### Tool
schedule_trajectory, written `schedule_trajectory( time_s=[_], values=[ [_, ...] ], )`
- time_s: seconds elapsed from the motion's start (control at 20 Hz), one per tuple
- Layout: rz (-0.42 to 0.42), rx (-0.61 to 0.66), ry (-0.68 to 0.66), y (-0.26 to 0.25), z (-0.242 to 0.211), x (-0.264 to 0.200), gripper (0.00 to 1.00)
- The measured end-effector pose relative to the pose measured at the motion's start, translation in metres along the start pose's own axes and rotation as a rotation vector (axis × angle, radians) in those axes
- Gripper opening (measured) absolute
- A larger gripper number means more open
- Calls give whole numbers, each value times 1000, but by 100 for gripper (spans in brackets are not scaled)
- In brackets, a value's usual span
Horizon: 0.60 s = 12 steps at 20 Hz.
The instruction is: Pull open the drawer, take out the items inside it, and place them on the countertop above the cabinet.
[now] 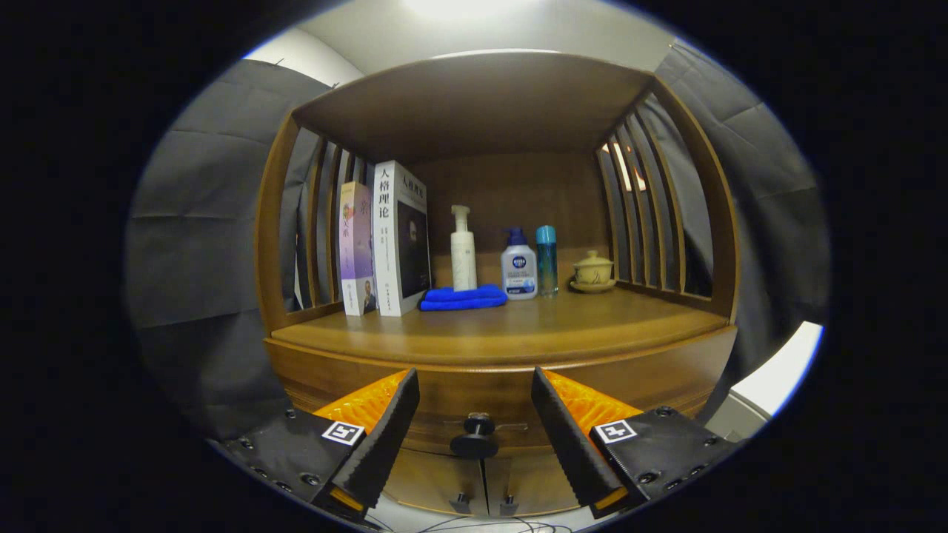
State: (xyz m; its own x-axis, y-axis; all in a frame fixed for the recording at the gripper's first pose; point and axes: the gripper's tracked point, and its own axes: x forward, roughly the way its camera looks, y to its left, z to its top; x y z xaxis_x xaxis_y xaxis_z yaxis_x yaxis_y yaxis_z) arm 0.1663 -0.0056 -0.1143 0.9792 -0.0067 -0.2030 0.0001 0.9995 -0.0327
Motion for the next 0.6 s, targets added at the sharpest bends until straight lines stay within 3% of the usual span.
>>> schedule_trajectory(
  time_s=[0.3, 0.6],
  values=[
    [-8, 16, 94, 0, -46, 14, 93],
    [-34, 25, 140, -6, -69, 20, 63]
  ],
)
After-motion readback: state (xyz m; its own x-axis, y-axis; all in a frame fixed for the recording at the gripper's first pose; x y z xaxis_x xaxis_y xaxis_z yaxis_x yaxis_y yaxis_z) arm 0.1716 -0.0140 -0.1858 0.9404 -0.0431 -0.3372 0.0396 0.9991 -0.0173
